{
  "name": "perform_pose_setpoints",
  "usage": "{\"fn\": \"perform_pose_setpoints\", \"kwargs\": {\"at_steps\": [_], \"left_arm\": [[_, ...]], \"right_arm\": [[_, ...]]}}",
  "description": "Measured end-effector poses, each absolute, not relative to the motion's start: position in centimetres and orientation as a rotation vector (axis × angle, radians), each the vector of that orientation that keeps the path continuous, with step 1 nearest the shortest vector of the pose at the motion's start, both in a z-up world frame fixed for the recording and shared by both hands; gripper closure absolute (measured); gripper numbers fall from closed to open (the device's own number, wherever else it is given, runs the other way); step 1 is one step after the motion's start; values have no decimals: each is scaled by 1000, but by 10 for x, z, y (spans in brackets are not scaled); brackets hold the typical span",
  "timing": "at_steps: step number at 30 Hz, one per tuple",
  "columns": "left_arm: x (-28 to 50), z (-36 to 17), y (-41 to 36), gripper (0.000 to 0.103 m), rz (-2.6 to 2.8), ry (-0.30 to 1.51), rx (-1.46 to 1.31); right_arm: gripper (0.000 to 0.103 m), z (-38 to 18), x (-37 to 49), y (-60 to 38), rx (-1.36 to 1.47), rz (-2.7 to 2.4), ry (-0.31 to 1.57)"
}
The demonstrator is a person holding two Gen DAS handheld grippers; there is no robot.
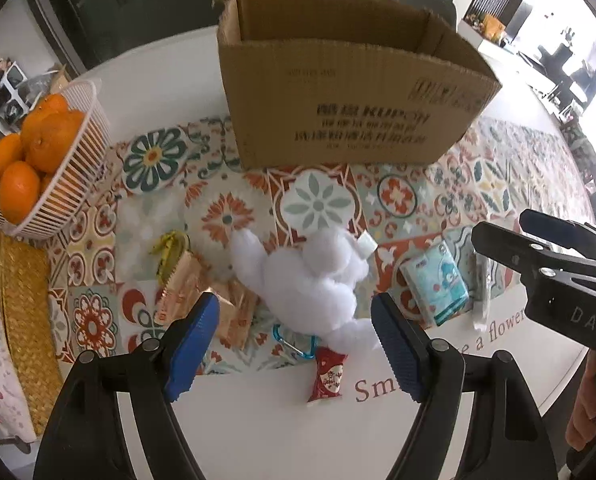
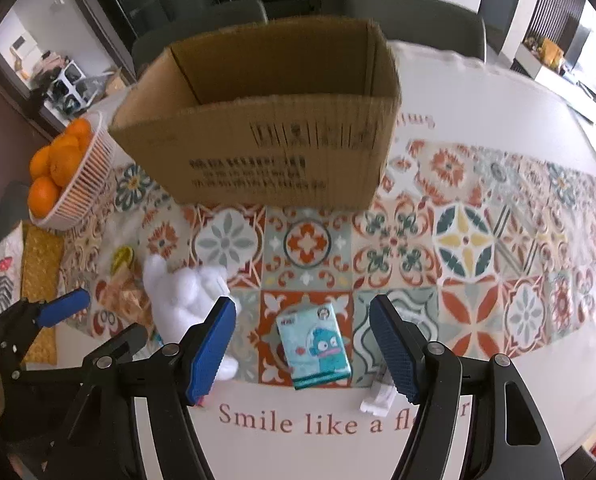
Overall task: Organize soft objects
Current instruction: 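Move both tools back toward the remaining items on the runner, then grasp the white fluffy plush with the left tool while the right tool grasps the blue tissue pack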
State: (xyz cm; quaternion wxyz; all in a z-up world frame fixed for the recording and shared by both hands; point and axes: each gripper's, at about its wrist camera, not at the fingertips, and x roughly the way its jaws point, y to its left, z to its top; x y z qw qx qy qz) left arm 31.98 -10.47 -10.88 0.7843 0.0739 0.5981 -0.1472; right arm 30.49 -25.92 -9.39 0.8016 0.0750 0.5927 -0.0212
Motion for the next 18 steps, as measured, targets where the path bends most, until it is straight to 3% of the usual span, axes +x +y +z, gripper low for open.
{"fn": "perform_pose_setpoints", "kwargs": {"at_steps": [18], "left_arm": [[323, -160, -113, 25, -341, 1420, 127]], "right_arm": [[33, -162, 305, -269, 221, -26, 1441]]}}
